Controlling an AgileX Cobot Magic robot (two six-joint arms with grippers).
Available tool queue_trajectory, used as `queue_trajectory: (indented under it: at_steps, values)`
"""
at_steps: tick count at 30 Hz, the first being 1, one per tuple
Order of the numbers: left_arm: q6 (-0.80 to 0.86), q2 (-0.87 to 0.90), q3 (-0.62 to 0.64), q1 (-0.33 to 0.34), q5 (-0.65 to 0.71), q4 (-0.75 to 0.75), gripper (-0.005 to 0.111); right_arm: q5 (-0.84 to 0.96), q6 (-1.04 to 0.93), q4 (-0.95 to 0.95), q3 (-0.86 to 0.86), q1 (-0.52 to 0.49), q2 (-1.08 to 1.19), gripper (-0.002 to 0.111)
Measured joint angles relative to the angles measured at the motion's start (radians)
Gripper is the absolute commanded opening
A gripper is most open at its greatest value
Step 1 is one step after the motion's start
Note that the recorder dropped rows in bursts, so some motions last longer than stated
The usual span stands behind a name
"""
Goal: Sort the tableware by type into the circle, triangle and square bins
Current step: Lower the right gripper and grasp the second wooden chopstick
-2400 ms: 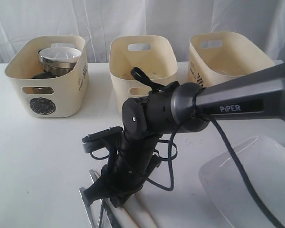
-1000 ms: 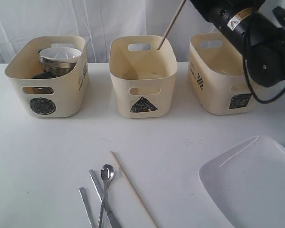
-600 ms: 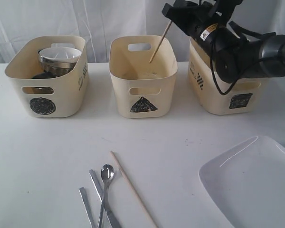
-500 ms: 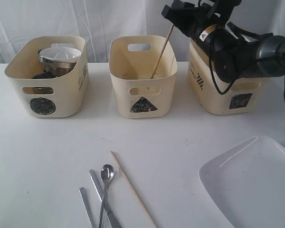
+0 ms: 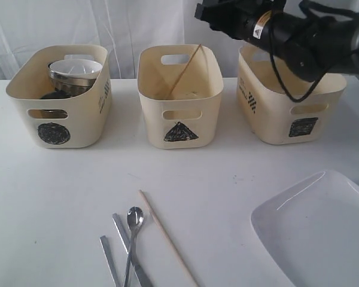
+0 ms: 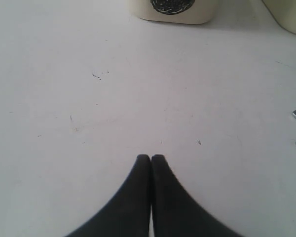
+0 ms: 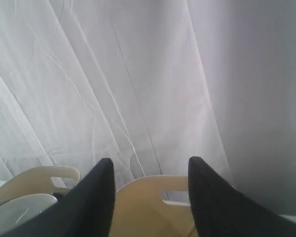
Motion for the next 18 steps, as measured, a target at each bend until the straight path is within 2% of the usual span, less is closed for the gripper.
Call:
queue_trajectory:
  at_steps: [5, 8, 11, 14, 18]
  values:
    - [0.0, 0.0, 0.0, 0.0, 0.0, 0.0, 0.0, 0.297, 0.109, -0.073, 0.0, 0.002, -0.127, 0.043]
    - [0.0, 0.0, 0.0, 0.0, 0.0, 0.0, 0.0, 0.548, 0.112, -0.08, 0.0, 0.024, -0.203, 0.033]
    - [0.0, 0.0, 0.0, 0.0, 0.0, 0.0, 0.0, 0.78, -0.011, -0.06, 0.0, 0.07, -0.253, 0.019]
    - [0.0, 0.0, 0.0, 0.0, 0.0, 0.0, 0.0, 0.972, -0.179, 0.037, 0.0, 0.123, -0.272, 0.002]
    - [0.0, 0.0, 0.0, 0.0, 0.0, 0.0, 0.0, 1.108, -0.314, 0.169, 0.019, 0.183, -0.274, 0.0]
